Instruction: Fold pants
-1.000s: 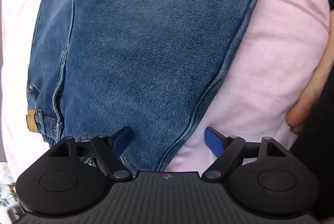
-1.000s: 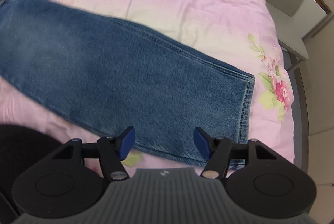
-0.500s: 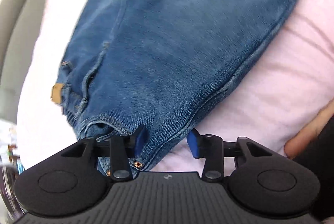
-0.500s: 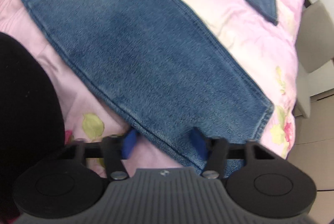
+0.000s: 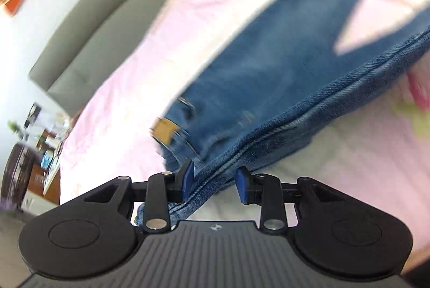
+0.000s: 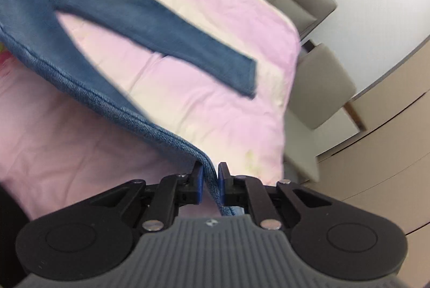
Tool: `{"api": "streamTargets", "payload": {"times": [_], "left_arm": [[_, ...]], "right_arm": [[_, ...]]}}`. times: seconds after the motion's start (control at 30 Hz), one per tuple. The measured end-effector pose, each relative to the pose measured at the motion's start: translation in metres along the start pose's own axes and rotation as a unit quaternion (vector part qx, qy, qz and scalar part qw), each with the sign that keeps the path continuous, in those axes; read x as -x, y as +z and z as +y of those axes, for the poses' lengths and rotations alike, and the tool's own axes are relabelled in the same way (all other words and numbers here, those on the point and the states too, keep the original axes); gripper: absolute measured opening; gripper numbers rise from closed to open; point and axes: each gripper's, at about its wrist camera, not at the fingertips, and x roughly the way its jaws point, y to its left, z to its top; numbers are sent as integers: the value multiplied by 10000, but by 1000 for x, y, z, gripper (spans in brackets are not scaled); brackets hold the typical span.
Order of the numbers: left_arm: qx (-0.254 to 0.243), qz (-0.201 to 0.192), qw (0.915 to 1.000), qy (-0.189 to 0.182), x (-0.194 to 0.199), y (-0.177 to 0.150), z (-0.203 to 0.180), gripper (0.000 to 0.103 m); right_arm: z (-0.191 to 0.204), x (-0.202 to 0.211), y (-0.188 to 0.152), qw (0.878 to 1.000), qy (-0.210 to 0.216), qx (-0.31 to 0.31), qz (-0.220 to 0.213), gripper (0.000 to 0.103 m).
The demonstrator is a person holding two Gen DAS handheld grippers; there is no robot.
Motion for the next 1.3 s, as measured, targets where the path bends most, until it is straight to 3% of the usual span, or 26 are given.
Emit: {"api": "streamTargets", "payload": {"times": [0.07, 0.13, 0.2, 0.23, 0.3, 0.33, 0.37, 0.4, 0.47, 0.5, 0.53, 0.6, 0.73, 0.87, 0.97, 1.07, 1.1, 1.13, 1.2, 1.3], "left_arm": [[251, -77, 9996, 100, 1, 18, 13, 35], [491, -115, 9986, 178, -1, 37, 27, 5], [780, -137, 9944, 705, -6, 56, 45, 1], [1045, -129, 9913, 788, -12, 67, 62, 0], [1461, -62, 9874, 606, -23, 83, 86, 0], [1468, -72, 9888, 255, -28, 88, 93, 0], [1321, -133, 9910, -185, -28, 89, 93, 4], [1052, -183, 9937, -342, -31, 90, 88, 9], [205, -176, 9990, -349, -42, 89, 70, 24], [-120, -56, 9991, -394, -50, 85, 61, 41], [-360, 121, 9982, -471, -62, 82, 57, 52], [-590, 421, 9954, -621, -82, 75, 53, 55], [-105, 736, 9928, -937, -129, 67, 75, 75], [963, 1028, 9824, -1224, -182, 64, 111, 78], [1652, 1189, 9680, -1466, -218, 62, 134, 80], [1871, 1440, 9581, -1620, -242, 60, 138, 81], [1885, 1461, 9575, -1624, -247, 60, 137, 81], [1913, 1456, 9561, -1677, -249, 61, 137, 81], [2015, 1439, 9526, -1770, -255, 59, 137, 81], [2087, 1445, 9512, -1754, -259, 58, 134, 83]], "right_arm": [[-14, -3, 21, 9998, -183, -56, -53, 2], [-28, -12, 43, 9993, -349, -85, -59, 2], [-39, -26, 67, 9987, -516, -19, 0, 2], [-42, -35, 78, 9984, -567, -1, 40, 2], [-48, -55, 99, 9982, -596, -23, 105, 2], [-49, -68, 112, 9981, -597, -47, 156, 2], [-49, -82, 121, 9981, -574, -47, 224, 2], [-48, -97, 127, 9980, -556, -18, 287, 2], [-44, -126, 136, 9976, -547, 116, 400, 2], [-41, -137, 137, 9971, -563, 184, 474, 1], [-41, -154, 138, 9965, -573, 223, 564, 1], [-39, -178, 138, 9955, -556, 283, 714, 0], [-32, -204, 131, 9929, -575, 465, 929, 0], [-45, -227, 122, 9894, -710, 317, 1227, 0], [-56, -231, 119, 9933, -229, 55, 1134, 0], [-47, -235, 122, 9925, 219, 375, 1141, 0], [-40, -237, 123, 9909, 273, 621, 1164, 5], [-35, -240, 125, 9887, 318, 828, 1206, 24], [-28, -248, 130, 9864, 300, 1069, 1215, 43], [-27, -268, 139, 9849, 406, 1053, 1315, 46]]}}
